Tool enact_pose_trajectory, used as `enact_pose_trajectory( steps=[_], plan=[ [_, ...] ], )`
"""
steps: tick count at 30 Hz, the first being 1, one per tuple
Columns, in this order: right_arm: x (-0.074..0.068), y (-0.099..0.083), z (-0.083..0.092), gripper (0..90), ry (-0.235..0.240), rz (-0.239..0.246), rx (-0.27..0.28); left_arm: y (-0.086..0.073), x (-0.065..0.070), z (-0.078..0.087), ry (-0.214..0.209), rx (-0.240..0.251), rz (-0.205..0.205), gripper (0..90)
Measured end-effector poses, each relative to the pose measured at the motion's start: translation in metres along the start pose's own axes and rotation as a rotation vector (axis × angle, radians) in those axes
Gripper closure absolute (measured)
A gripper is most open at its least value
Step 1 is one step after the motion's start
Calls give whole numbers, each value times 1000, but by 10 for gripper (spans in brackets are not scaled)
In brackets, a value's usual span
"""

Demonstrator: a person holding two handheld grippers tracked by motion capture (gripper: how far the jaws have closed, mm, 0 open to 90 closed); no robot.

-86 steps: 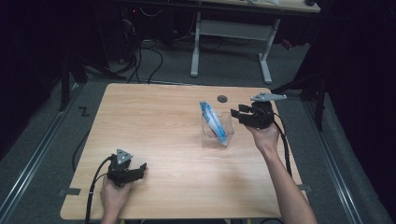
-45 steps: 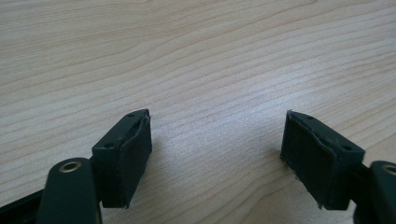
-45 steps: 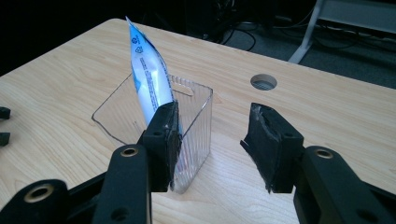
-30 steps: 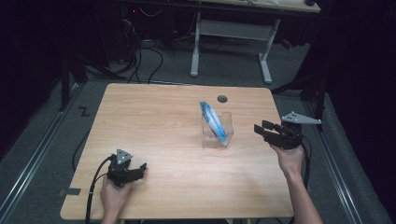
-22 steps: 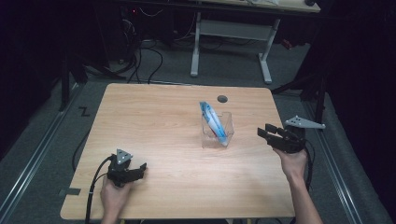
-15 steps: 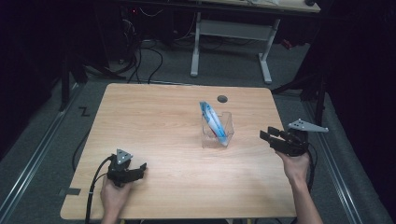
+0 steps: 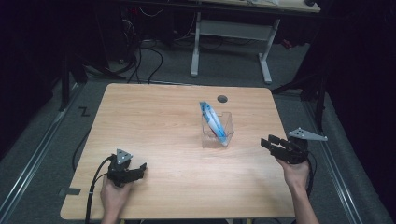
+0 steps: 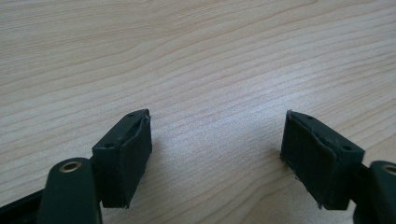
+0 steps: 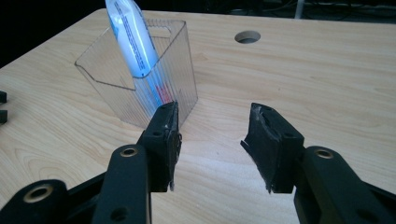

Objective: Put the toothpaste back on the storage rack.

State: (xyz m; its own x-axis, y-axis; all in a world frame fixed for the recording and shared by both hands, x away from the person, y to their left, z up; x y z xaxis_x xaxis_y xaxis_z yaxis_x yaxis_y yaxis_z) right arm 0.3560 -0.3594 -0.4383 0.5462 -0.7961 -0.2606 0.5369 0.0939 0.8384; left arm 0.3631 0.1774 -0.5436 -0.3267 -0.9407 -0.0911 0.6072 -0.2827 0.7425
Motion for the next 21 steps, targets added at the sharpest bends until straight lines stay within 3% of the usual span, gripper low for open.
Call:
enact_pose_trajectory(
  steps=[21],
  plan=[
    [0,-25,-14,537,-4,-21,-25,0,0,0,0,0,0,250]
  ],
)
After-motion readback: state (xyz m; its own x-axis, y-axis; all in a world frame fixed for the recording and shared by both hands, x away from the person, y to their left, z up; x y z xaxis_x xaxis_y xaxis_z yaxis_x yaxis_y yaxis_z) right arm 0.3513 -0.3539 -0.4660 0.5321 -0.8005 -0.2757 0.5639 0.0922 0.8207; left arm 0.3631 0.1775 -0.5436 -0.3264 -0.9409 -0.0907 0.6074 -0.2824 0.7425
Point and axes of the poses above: each handheld gripper's, and its own axes: z roughly backward along the jaws, y roughly out of its top, x roughly to its right, the point moved 1 cm from there along -z, roughly forward along the jaws, and after that the axes turned 10 degrees about y, right-handed, at the moved point
